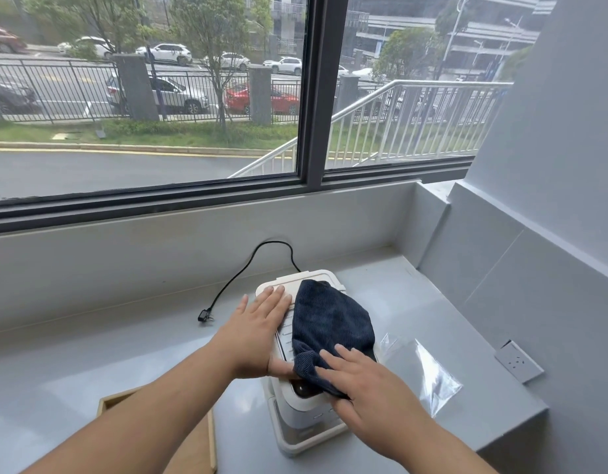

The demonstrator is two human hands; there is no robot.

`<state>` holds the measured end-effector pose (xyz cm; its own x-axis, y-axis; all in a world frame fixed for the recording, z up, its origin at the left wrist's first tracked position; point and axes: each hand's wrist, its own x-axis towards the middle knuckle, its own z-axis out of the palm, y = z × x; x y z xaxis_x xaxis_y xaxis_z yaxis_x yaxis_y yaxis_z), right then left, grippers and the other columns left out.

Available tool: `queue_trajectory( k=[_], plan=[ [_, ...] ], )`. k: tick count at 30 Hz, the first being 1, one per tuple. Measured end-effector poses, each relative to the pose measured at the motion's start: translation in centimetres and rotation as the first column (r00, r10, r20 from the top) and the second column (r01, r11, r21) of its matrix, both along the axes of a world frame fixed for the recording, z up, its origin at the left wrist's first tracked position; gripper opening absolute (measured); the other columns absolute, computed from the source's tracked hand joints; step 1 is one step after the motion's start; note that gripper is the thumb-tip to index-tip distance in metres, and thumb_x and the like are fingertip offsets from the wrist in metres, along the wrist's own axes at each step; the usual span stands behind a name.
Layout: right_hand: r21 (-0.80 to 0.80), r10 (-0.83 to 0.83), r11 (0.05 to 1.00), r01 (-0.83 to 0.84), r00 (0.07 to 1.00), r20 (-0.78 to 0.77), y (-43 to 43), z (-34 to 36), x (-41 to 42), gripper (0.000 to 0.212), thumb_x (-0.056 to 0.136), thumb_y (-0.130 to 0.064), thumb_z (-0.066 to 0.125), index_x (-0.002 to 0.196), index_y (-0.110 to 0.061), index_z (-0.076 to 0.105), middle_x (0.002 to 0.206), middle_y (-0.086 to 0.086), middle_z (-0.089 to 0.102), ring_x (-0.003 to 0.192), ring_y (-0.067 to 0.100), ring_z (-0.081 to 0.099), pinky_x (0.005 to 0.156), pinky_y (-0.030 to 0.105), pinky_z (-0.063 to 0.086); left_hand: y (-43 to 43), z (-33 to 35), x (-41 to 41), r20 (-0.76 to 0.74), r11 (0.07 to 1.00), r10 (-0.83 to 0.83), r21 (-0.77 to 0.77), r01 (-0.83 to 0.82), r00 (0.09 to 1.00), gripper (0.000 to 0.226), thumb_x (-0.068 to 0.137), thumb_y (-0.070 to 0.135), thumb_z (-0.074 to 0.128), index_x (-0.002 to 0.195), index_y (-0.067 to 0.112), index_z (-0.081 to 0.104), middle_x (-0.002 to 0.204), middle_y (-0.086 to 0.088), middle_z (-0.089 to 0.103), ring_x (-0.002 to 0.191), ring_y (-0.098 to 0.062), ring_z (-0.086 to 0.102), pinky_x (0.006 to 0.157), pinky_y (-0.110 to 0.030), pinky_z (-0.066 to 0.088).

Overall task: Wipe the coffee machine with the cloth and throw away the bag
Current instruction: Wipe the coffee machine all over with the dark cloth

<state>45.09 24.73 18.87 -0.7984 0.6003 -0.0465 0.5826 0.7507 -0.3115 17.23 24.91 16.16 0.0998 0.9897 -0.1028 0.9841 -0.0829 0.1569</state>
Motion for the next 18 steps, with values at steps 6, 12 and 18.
queue_trajectory(
  k=[6,12,18],
  plan=[
    [-0.045,-0.020,0.999,0.021,1.000,0.017,0.2,0.1,0.4,0.058,0.099,-0.031,0.043,0.156,-0.040,0.041,0.167,-0.020,0.026,0.156,0.001,0.011,0.121,0.015,-0.011,-0.1,-0.2,0.1,0.046,0.999,0.021,-0.027,-0.020,0.999,0.142,0.061,0.107,0.035,0.168,0.026,-0.010,0.174,0.007,-0.020,0.159,-0.013,-0.022,0.132,-0.048,-0.003],
    [-0.005,-0.037,0.999,0.037,0.997,0.062,2.2,0.3,-1.9,0.059,0.104,-0.027,0.040,0.162,-0.037,0.030,0.171,-0.015,0.018,0.159,0.011,0.008,0.114,0.011,-0.016,-0.1,-0.3,0.0,0.063,0.999,0.011,-0.039,-0.009,0.998,0.139,0.063,0.104,0.039,0.167,0.027,-0.012,0.173,0.008,-0.023,0.158,-0.013,-0.025,0.132,-0.050,0.001],
    [0.018,-0.069,0.998,0.068,0.994,0.083,4.8,0.3,-5.4,0.060,0.105,-0.028,0.038,0.163,-0.034,0.026,0.174,-0.004,0.017,0.160,0.022,0.009,0.128,0.034,0.003,0.1,-0.4,-0.2,0.126,1.000,0.015,-0.022,-0.012,0.992,0.140,0.060,0.105,0.046,0.167,0.033,-0.008,0.168,0.015,-0.025,0.153,-0.005,-0.030,0.132,-0.048,-0.001]
  ],
)
